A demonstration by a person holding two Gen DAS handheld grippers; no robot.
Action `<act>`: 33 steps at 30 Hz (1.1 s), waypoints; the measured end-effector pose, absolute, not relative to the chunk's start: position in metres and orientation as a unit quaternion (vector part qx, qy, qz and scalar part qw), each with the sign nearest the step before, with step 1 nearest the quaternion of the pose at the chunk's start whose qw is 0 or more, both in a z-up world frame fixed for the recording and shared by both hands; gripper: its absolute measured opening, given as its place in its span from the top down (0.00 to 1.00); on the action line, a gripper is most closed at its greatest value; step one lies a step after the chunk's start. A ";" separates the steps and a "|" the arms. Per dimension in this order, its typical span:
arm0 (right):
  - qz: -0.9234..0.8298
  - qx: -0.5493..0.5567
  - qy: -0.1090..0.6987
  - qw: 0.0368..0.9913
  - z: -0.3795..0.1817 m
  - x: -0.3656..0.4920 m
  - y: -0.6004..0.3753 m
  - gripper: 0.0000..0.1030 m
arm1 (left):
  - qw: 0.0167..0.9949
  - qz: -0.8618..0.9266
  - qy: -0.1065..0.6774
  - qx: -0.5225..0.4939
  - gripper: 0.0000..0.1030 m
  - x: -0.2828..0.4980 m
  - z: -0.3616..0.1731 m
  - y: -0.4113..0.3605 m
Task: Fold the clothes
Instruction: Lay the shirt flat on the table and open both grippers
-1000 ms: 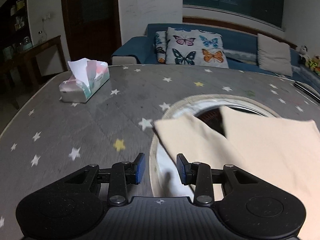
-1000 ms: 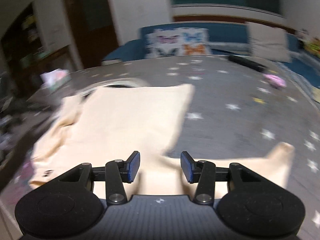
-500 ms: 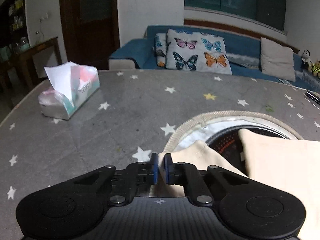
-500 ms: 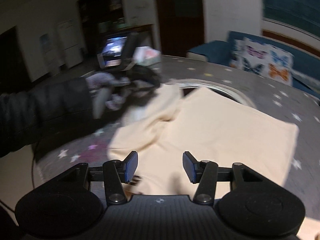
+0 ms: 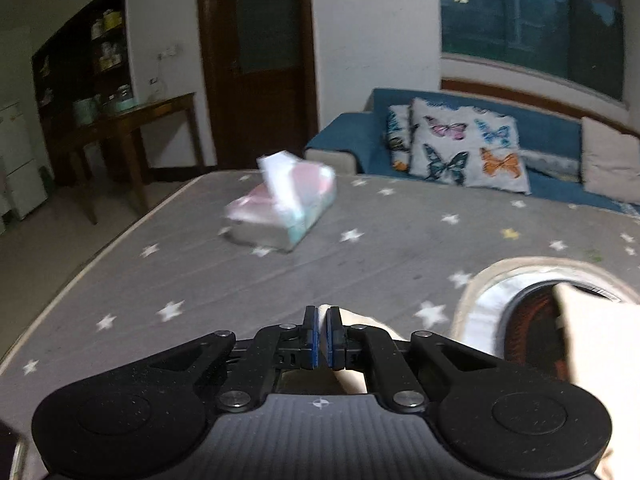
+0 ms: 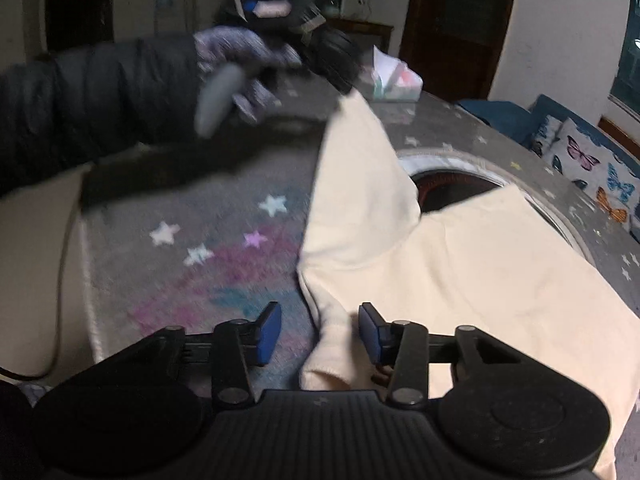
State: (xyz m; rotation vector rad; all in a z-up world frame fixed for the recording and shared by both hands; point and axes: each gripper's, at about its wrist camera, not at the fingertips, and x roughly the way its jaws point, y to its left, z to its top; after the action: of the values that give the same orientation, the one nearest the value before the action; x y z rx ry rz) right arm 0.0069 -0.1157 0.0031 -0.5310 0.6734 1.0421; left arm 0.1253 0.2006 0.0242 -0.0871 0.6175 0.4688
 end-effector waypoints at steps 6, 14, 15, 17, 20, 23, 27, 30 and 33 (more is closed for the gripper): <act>0.472 -0.243 0.316 0.786 0.003 0.008 -0.117 0.92 | 0.918 0.249 0.303 -0.051 0.96 0.096 0.024 0.214; 0.505 -0.237 0.316 0.767 0.010 -0.005 -0.125 0.92 | 0.914 0.281 0.281 -0.076 0.96 0.035 0.043 0.214; 0.508 -0.240 0.317 0.764 0.008 -0.006 -0.124 0.92 | 0.911 0.286 0.290 -0.070 0.96 0.036 0.039 0.214; 0.513 -0.246 0.319 0.758 0.004 -0.010 -0.123 0.92 | 0.902 0.290 0.312 -0.068 0.96 0.035 0.028 0.217; 0.514 -0.253 0.315 0.757 0.004 -0.015 -0.122 0.92 | 0.891 0.312 0.326 -0.055 0.96 0.034 0.016 0.222; 0.514 -0.263 0.309 0.755 0.001 -0.022 -0.122 0.91 | 0.882 0.320 0.340 -0.067 0.96 0.027 0.008 0.227; 0.515 -0.268 0.304 0.755 0.000 -0.026 -0.122 0.87 | 0.877 0.325 0.349 -0.061 0.96 0.016 0.003 0.225; 0.519 -0.265 0.303 0.754 0.003 -0.027 -0.122 0.79 | 0.869 0.325 0.366 -0.066 0.92 0.014 -0.001 0.228; 0.525 -0.254 0.299 0.755 0.010 -0.030 -0.128 0.66 | 0.869 0.325 0.368 -0.059 0.87 0.011 -0.001 0.226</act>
State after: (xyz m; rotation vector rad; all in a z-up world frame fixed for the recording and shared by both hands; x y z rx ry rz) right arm -0.0302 -0.1277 0.0103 -0.5531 0.6516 1.1449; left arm 0.0112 0.2264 -0.0008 -0.1231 0.7696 0.6808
